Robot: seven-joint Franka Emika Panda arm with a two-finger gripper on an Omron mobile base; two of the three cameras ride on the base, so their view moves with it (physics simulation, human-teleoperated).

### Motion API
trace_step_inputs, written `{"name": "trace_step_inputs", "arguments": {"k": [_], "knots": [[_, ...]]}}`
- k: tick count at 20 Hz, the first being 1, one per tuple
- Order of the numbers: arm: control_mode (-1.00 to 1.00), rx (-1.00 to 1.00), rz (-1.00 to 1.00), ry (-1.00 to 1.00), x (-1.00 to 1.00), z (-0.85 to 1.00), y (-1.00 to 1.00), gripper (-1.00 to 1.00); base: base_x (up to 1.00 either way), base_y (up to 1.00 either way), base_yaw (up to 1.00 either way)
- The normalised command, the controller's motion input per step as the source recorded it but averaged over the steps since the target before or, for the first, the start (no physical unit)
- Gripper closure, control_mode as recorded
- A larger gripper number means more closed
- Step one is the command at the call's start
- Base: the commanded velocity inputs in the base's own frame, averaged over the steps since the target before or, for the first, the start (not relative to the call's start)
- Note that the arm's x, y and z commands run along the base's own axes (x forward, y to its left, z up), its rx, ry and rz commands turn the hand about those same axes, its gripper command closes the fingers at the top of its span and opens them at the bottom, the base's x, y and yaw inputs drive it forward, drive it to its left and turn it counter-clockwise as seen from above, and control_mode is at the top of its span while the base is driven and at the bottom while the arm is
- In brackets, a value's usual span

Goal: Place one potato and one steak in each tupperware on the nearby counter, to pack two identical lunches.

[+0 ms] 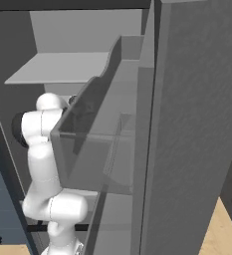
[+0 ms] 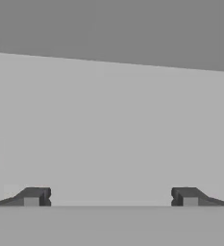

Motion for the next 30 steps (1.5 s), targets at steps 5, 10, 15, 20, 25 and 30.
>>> {"name": "trace_step_inputs", "arguments": {"k": [5,10,15,20,25,30], "knots": [[-1.0,0.04,-0.01,-0.18,-0.87,0.4,0.0,-1.0,0.0,0.0,0.0],[-1.0,0.0,0.0,-0.09,-0.4,0.71,0.04,-1.0,0.0,0.0,0.0],[-1.0,-0.01,-0.12,0.24,0.42,0.11,0.33,-1.0,0.0,0.0,0.0],[-1.0,-0.06,-0.1,0.32,0.29,0.0,0.64,-1.0,0.0,0.0,0.0],[-1.0,0.0,0.0,-0.17,-0.33,0.01,0.17,-1.0,0.0,0.0,0.0],[-1.0,0.02,0.0,-0.11,-0.09,0.54,0.0,-1.0,0.0,0.0,0.0]]}}
